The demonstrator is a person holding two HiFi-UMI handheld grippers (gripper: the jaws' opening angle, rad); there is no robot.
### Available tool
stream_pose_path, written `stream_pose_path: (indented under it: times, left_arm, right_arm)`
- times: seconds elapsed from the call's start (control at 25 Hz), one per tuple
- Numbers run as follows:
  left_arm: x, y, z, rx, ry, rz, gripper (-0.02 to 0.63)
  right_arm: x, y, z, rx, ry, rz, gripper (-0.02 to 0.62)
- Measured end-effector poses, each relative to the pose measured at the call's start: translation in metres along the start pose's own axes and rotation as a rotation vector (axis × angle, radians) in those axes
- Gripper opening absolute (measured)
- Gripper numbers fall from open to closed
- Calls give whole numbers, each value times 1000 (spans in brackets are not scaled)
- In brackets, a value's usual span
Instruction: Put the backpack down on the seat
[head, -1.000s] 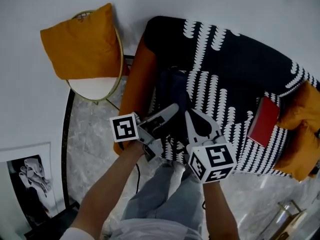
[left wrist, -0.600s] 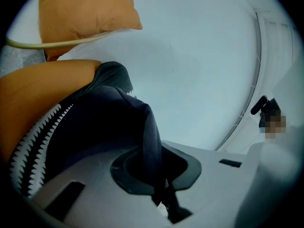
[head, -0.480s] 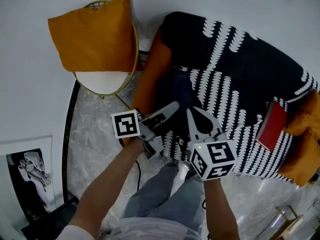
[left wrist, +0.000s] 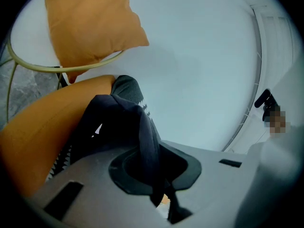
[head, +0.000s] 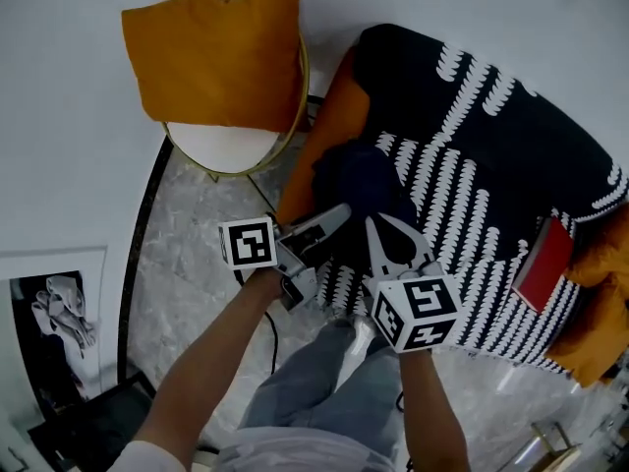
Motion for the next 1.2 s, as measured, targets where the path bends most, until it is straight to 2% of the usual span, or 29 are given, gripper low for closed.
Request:
stream_pose_path:
  times: [0.12,0.32,0.88,1.08,1.2]
  left_arm:
    - [11,5,0,-31,-4,-13,25]
    - [34,18,3,-35,-12,-58,26]
    - [88,55,20,-82,-32,-250,63]
    - [103,69,22,-110,-30,-332,115]
    - [112,77,23,-137,-51,-410,177]
  right_arm:
    - [-5,11,4,14,14,-19,2]
    - [-11,27,11,33,40,-44,2]
    - [-20,68,31,126,127,-131,2]
    - [-26,78,37,148,159,-153,2]
    - [-30,82,42,164,179,-176,2]
Point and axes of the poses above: the fingertips, and each gripper's own axes: x backward along the fingers, y to its left, z out of its underside, the point moved 5 cm from there along x, backward along the fingers
